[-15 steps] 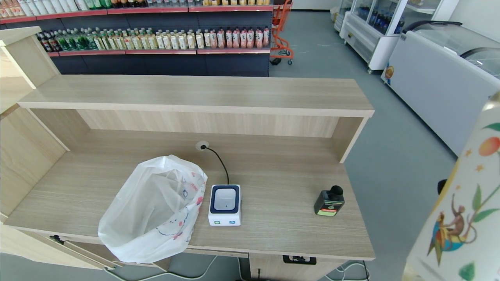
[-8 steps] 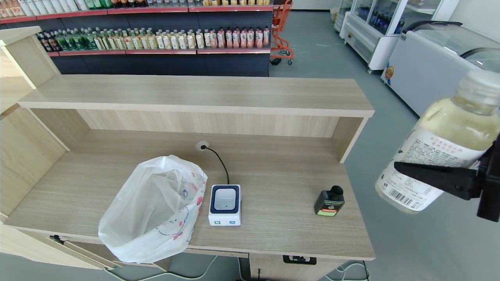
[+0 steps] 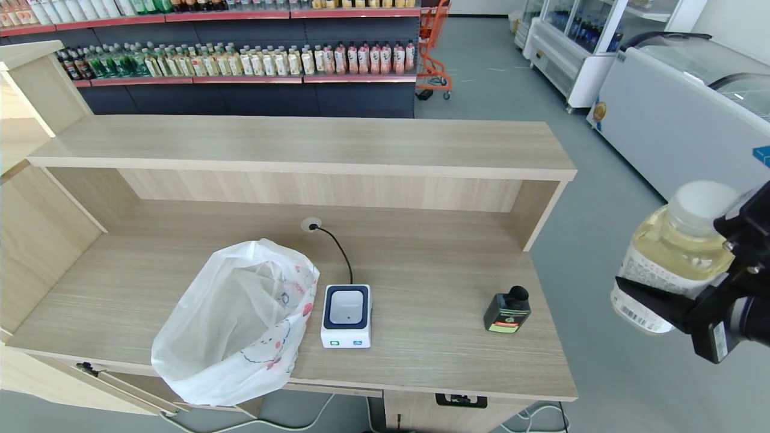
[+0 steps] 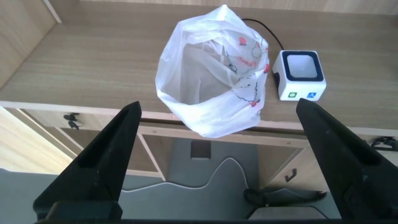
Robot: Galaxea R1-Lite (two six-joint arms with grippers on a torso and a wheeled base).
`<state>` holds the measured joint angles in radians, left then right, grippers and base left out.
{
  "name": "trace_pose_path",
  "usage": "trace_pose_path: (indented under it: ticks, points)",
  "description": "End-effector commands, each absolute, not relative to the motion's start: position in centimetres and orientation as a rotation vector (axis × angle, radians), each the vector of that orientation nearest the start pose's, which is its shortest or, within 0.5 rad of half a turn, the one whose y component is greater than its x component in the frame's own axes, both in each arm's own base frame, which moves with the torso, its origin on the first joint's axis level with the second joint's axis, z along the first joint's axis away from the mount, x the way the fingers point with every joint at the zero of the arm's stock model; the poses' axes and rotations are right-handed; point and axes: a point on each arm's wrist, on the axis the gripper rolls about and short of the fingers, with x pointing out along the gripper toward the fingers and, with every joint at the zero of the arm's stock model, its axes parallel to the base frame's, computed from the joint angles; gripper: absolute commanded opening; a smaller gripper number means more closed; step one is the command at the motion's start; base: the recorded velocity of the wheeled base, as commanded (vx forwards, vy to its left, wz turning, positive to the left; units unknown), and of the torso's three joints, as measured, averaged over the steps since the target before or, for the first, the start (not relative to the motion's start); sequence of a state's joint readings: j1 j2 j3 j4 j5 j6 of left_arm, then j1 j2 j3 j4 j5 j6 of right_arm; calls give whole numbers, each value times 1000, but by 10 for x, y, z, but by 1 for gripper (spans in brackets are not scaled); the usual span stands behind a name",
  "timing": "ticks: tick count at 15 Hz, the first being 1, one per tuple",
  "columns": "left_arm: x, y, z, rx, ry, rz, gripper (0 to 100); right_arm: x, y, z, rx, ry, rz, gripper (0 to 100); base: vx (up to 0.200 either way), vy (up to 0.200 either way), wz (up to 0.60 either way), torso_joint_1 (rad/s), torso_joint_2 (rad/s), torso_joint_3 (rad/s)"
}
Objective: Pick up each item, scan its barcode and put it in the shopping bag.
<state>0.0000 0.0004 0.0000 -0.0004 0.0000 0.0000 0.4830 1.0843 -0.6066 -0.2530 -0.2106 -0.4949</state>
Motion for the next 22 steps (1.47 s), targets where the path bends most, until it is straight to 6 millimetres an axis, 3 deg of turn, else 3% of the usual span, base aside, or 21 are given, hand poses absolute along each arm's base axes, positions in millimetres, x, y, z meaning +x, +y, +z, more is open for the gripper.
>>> trace_pose_path:
  ticks: [1, 5, 18, 22]
  points:
    - [-23, 0, 75, 0, 0, 0, 100, 132, 63, 222, -583, 134, 317, 0, 0, 0, 0, 0, 0, 0]
    - [-23, 0, 76, 0, -2, 0, 100, 133, 60, 218, -683, 60, 286, 0, 0, 0, 0, 0, 0, 0]
    - [-23, 0, 75, 0, 0, 0, 100, 141, 65, 213, -792, 74, 308, 0, 0, 0, 0, 0, 0, 0]
    - [-23, 0, 76, 0, -2, 0, 100, 146, 69, 213, -806, 54, 314, 0, 0, 200, 0, 4, 1, 2]
